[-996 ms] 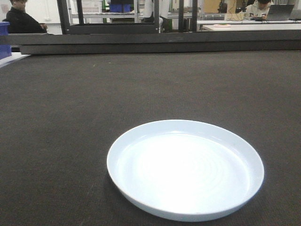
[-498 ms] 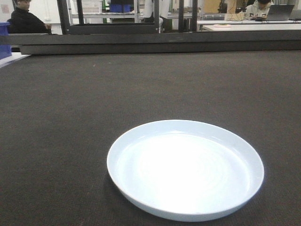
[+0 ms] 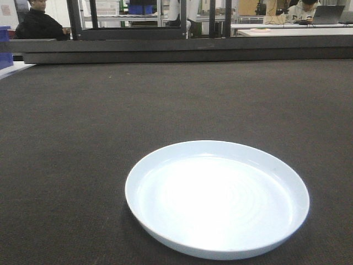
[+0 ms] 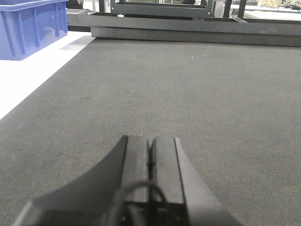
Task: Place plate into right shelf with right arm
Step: 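Lower the right gripper onto the rim of the white plate, then pinch the plate rim with the right gripper and lift it up, then drive the base away from the table holding the plate in the right gripper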
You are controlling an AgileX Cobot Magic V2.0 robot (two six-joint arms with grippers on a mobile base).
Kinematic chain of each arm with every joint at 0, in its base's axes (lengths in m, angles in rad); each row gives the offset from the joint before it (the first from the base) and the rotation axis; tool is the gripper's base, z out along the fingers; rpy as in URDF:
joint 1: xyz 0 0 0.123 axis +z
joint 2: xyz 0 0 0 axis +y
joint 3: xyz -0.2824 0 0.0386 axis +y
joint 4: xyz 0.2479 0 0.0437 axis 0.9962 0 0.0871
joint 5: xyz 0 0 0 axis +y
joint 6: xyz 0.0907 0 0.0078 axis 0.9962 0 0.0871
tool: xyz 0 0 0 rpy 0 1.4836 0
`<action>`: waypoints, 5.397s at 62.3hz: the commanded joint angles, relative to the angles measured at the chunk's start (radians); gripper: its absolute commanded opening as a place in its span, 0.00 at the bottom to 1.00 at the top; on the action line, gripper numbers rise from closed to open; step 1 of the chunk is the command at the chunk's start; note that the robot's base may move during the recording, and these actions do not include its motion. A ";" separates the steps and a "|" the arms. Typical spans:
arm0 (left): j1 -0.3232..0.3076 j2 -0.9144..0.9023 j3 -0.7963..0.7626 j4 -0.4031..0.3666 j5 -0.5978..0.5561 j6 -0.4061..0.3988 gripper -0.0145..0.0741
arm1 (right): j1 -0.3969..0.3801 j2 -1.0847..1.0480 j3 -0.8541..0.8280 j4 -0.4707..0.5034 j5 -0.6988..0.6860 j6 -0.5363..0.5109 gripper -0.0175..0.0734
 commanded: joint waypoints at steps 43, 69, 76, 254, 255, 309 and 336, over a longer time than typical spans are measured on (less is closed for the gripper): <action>-0.002 -0.010 0.010 -0.008 -0.090 -0.007 0.02 | 0.377 0.609 -0.360 0.027 -0.069 0.286 0.81; -0.002 -0.010 0.010 -0.008 -0.090 -0.007 0.02 | 0.420 0.760 -0.442 0.030 -0.167 0.370 0.81; -0.002 -0.010 0.010 -0.008 -0.090 -0.007 0.02 | 0.420 0.784 -0.442 0.030 -0.173 0.370 0.81; -0.002 -0.010 0.010 -0.008 -0.090 -0.007 0.02 | 0.137 -0.450 0.098 -0.295 -0.870 0.254 0.25; -0.002 -0.010 0.010 -0.008 -0.090 -0.007 0.02 | 0.137 -0.450 0.098 -0.295 -0.870 0.254 0.25; -0.002 -0.010 0.010 -0.008 -0.090 -0.007 0.02 | 0.137 -0.450 0.098 -0.295 -0.870 0.254 0.25; -0.002 -0.010 0.010 -0.008 -0.090 -0.007 0.02 | 0.137 -0.450 0.098 -0.295 -0.870 0.254 0.25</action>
